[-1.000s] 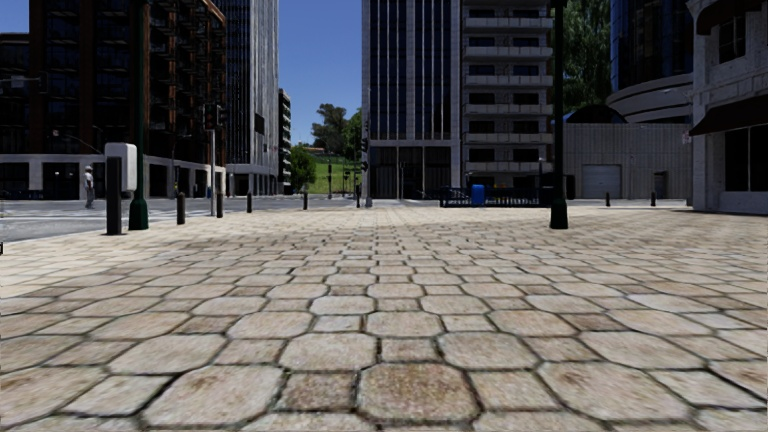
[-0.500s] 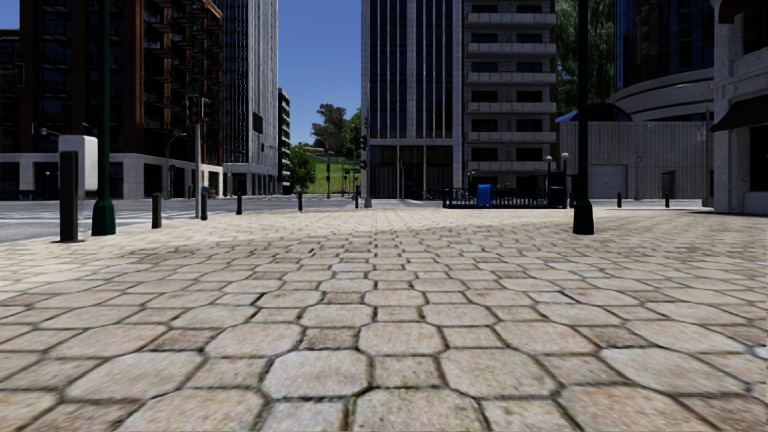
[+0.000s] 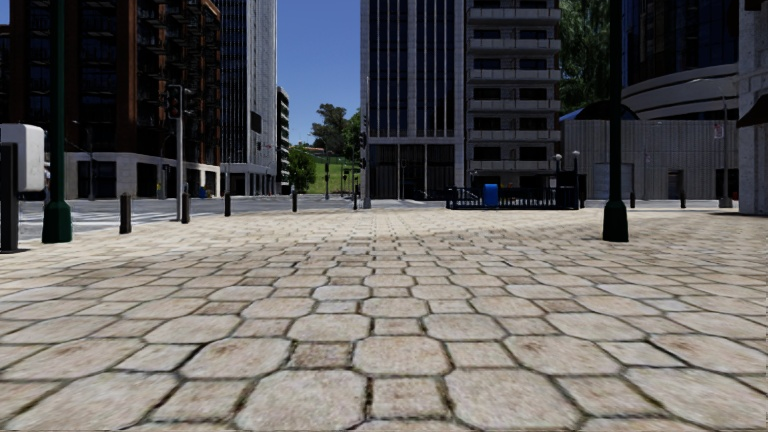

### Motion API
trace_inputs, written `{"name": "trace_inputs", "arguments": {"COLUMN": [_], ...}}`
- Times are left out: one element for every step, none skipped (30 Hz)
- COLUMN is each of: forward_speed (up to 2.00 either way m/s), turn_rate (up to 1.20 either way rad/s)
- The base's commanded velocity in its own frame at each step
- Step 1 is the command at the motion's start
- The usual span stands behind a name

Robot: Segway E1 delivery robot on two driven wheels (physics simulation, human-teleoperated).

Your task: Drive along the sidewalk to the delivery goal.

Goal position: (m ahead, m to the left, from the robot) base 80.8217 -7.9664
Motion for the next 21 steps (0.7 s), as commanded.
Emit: {"name": "trace_inputs", "arguments": {"forward_speed": [2.0,2.0,2.0,2.0,2.0,2.0,2.0,2.0,2.0,2.0,2.0,2.0,2.0,2.0,2.0,2.0,2.0,2.0,2.0,2.0,2.0], "turn_rate": [0.0,0.0,0.0,0.0,0.0,0.0,0.0,0.0,0.0,0.0,0.0,0.0,0.0,0.0,0.0,0.0,0.0,0.0,0.0,0.0,0.0]}}
